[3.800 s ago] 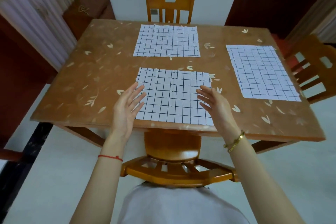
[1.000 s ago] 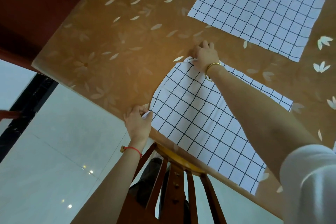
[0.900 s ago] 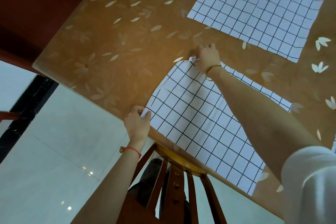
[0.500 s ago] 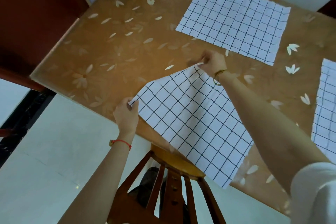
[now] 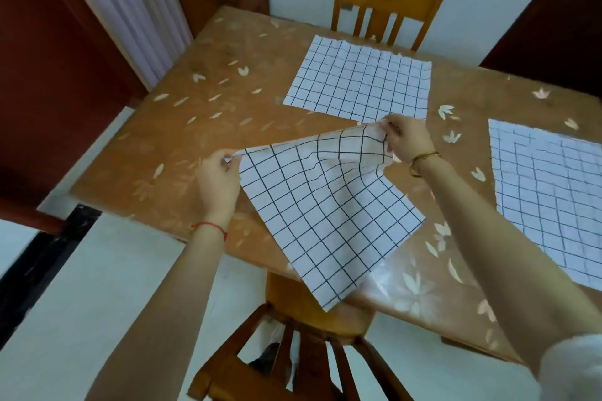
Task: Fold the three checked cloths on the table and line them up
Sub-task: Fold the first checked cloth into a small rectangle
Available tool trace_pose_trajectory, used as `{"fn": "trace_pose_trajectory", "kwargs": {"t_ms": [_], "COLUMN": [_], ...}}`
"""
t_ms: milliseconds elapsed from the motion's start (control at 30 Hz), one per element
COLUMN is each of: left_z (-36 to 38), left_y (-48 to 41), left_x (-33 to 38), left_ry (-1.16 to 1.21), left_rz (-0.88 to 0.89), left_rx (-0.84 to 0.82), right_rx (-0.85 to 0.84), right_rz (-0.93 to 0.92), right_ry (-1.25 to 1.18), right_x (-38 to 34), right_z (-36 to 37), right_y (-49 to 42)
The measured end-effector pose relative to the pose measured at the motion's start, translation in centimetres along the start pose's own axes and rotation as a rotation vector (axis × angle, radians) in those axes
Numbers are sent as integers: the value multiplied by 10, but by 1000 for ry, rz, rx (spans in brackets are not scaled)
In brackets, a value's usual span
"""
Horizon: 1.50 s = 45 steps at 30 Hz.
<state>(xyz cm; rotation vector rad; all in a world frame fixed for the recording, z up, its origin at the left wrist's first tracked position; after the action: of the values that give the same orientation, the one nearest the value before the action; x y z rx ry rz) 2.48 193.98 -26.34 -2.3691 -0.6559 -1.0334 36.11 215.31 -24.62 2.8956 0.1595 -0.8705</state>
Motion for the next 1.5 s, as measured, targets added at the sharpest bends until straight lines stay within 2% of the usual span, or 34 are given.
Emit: {"fn": "trace_pose_trajectory", "kwargs": {"t_ms": [167,433,633,833,1267,1400,1500], "left_z": [-22,-65,-94,-111,-108,-100,-83], "left_y": [-18,-43,-58,-57,-64,-65,-63], "left_x": [60,154,204,245,258,255,243], "left_ry": [41,65,43,60,237,141,185], "left_rz": [150,375,512,575,524,536,463], "left_rx": [4,13,-77,-157,-158,-101,-106], "right_rx": [105,253,13,-84,-22,84,173], "right_rz": [-54,-45,15,7,10,1,45], "right_ry": [18,13,-138,-282,-300,-243,-251], "right_x": [-10,-22,-20,-22,-16,-7,11], "right_z": [-62,-160,-206,-237,-270,-271,-265], "right_y": [31,81,117,151,156,146,132]}}
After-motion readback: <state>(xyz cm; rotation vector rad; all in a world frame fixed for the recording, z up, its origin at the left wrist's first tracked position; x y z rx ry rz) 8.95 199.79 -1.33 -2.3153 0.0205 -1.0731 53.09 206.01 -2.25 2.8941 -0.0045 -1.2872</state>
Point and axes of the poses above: each hand's wrist, its own y-axis away from the middle knuckle, its own z-axis out of the palm, x = y × z, the point moved 10 cm from there along -y, towards the middle knuckle, and after that the axes turned 13 degrees about z, right-handed, at the moved point
